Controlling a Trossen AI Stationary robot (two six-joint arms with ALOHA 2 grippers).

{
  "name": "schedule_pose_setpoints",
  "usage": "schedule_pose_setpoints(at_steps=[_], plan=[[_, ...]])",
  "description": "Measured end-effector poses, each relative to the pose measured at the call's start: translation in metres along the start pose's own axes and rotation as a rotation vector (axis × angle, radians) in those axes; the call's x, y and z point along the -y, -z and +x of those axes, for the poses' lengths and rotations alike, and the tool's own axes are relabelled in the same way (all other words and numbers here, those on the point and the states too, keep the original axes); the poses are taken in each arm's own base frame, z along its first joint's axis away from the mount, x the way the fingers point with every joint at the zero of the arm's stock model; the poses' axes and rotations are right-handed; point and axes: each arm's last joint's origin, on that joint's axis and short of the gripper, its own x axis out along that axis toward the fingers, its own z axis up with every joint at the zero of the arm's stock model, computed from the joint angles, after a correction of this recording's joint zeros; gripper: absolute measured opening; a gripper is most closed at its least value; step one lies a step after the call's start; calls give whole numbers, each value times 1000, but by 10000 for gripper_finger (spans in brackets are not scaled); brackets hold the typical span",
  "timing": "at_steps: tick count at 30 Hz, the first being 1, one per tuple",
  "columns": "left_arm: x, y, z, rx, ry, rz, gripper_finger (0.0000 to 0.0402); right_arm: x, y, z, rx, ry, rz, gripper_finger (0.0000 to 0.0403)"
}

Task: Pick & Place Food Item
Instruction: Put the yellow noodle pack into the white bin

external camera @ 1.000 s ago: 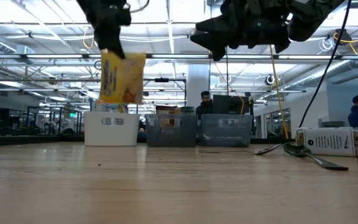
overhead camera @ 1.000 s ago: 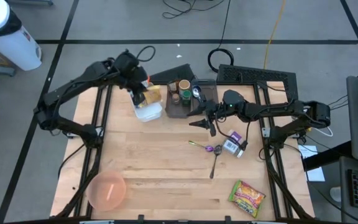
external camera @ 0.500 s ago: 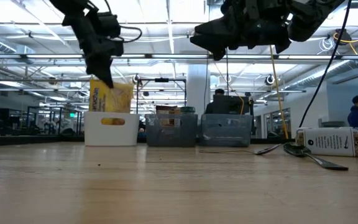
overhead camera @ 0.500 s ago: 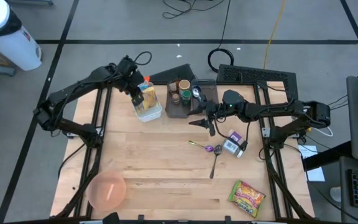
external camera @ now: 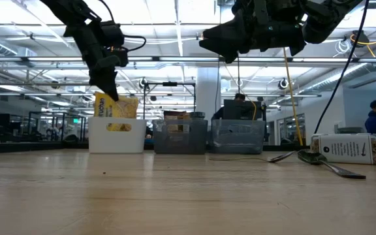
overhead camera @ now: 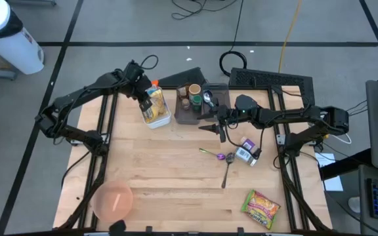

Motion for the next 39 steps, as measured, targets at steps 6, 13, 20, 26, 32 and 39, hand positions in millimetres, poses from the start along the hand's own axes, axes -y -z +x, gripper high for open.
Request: schedule_pose_setpoints(at_steps=[6,13,20,26,32,39], plan=[[5,-2,1,0,-10,53,0,1,0,0,-1,26,-2,184],[12,-5,2,-3,-71,114,0,1,0,0,-2,48,-6,180],[17,-10,3,32,-100,165,0,1,0,0,-2,51,-6,177],[16,-8,3,-1,-120,164,0,1,0,0,-2,51,-6,176],[18,-2,10,-14,-106,146,0,1,0,0,-2,51,-6,174],[20,13,24,-43,-105,133,0,1,0,0,4,51,-8,175]])
